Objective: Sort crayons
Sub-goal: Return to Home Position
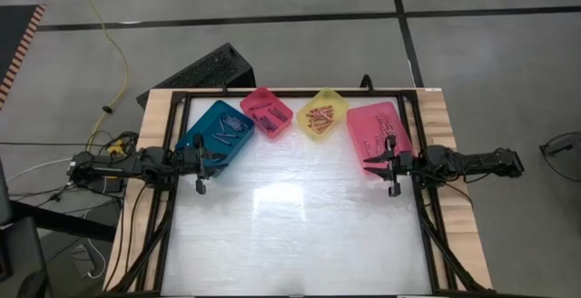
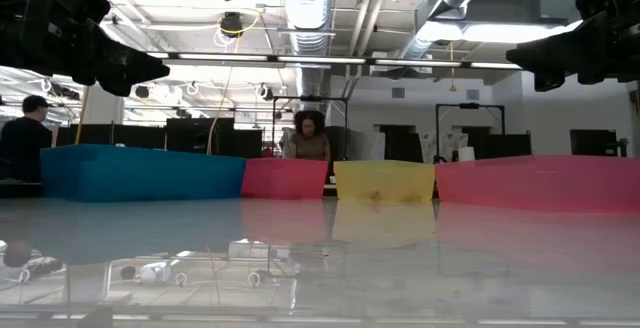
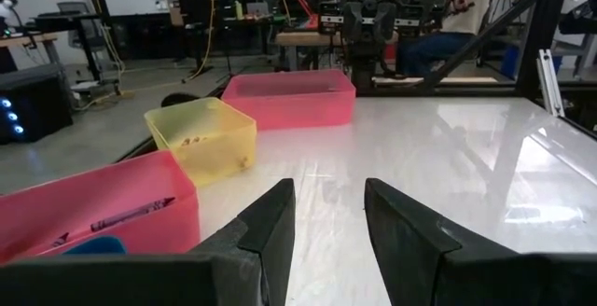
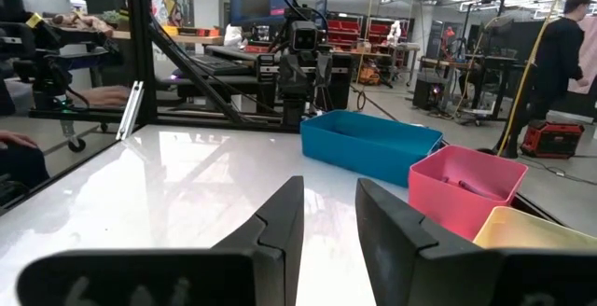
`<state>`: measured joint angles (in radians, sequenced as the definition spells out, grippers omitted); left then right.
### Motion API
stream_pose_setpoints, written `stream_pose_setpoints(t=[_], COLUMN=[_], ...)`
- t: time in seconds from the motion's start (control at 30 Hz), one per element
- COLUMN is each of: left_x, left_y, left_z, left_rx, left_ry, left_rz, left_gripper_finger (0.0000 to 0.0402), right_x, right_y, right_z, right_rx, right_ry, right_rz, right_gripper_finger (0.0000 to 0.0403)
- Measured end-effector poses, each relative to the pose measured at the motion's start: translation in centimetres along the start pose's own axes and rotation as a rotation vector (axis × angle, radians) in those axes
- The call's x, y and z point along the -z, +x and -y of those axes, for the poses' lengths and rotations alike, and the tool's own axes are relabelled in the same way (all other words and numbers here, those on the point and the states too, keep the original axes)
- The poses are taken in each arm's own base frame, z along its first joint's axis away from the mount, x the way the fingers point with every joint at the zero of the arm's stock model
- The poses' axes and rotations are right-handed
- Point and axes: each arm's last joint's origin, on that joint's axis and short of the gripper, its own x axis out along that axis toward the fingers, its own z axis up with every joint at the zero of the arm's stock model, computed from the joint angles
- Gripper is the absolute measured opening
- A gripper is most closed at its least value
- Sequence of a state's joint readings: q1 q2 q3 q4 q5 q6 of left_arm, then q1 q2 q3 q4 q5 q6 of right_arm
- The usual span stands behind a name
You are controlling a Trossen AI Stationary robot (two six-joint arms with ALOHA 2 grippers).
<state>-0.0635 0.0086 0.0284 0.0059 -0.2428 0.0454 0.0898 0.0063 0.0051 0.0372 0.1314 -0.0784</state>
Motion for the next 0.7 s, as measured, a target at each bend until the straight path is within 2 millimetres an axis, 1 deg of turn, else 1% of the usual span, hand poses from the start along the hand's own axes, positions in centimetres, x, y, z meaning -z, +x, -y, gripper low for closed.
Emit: stream_pose_setpoints(t=[0.7], left_x=[0.0], left_y=[0.0], left_z=[0.0], left_rx=[0.0], left_ry=[-0.009], left_rz=[0.0], left_gripper_finger=[0.0123], right_x=[0.01], right_y=[0.0], right_z=[0.0], right_rx=[0.0], right_ry=[0.0], right_rz=[0.0], right_gripper_finger=[0.0113])
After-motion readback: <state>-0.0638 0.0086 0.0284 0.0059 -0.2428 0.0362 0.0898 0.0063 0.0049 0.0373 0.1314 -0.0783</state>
